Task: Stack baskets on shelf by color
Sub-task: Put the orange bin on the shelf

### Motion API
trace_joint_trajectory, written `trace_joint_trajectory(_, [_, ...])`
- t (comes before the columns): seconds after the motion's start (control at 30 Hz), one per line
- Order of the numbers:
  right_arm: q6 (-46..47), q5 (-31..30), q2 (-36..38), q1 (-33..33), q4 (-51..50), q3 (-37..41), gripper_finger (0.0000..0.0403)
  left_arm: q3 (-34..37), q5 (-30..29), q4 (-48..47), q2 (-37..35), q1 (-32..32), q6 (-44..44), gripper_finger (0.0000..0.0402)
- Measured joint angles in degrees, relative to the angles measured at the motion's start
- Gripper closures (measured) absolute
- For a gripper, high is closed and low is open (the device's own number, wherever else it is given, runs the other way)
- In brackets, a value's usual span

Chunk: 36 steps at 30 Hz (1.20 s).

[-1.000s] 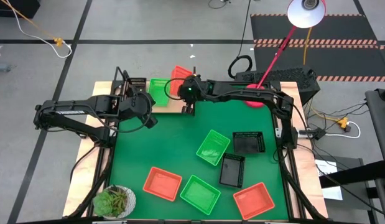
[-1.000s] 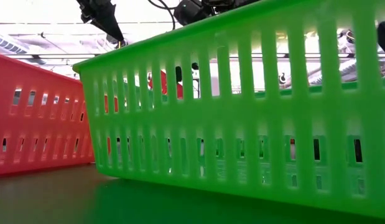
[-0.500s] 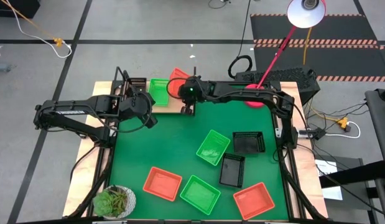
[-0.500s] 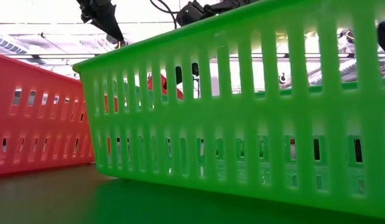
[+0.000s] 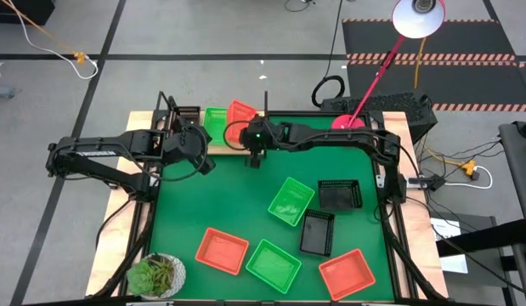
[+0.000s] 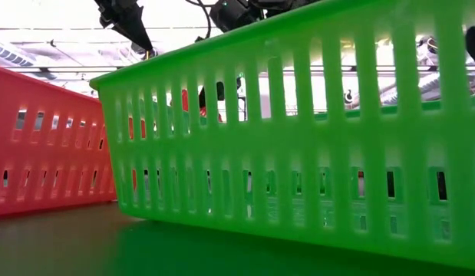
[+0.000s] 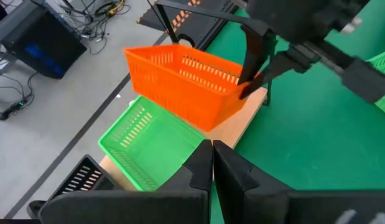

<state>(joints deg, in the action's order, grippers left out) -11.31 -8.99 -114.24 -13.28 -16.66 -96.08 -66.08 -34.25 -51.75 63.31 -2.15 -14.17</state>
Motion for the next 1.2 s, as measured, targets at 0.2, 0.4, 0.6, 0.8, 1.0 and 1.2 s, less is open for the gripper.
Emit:
trace_joint_trajectory(0.2, [-0.06,-2.73,-2.98,1.19,0.03,-0.13,0.0396,0.02,-1.02,1.12,0.0,-0.17,0.37,0.0385])
trace_joint_trajectory(0.4, [-1.58,-5.95,-5.41,0.48,0.47,-0.43,0.0393,0.02,-1.11,1.53,0.02,-0.17,0.41,0.0385])
trace_joint_trajectory(0.6, [-3.11,-8.82,-5.08,1.0,-0.12,-0.29,0.0393,0.02,-1.19,1.49,0.02,-0.22,0.57,0.0385])
trace_joint_trajectory(0.8, [-3.96,-8.14,-5.61,3.39,-6.25,-6.0,0.0393,0.02,-1.21,1.46,0.02,-0.22,0.98,0.0385])
trace_joint_trajectory(1.0, [-2.86,-9.22,-5.61,5.29,-12.54,-12.72,0.0393,0.02,-1.25,1.78,0.01,-0.22,1.53,0.0385])
trace_joint_trajectory(1.2, [0.09,-10.4,-6.09,5.01,-17.53,-12.06,0.0393,0.02,-1.26,2.1,0.02,-0.22,1.57,0.0385])
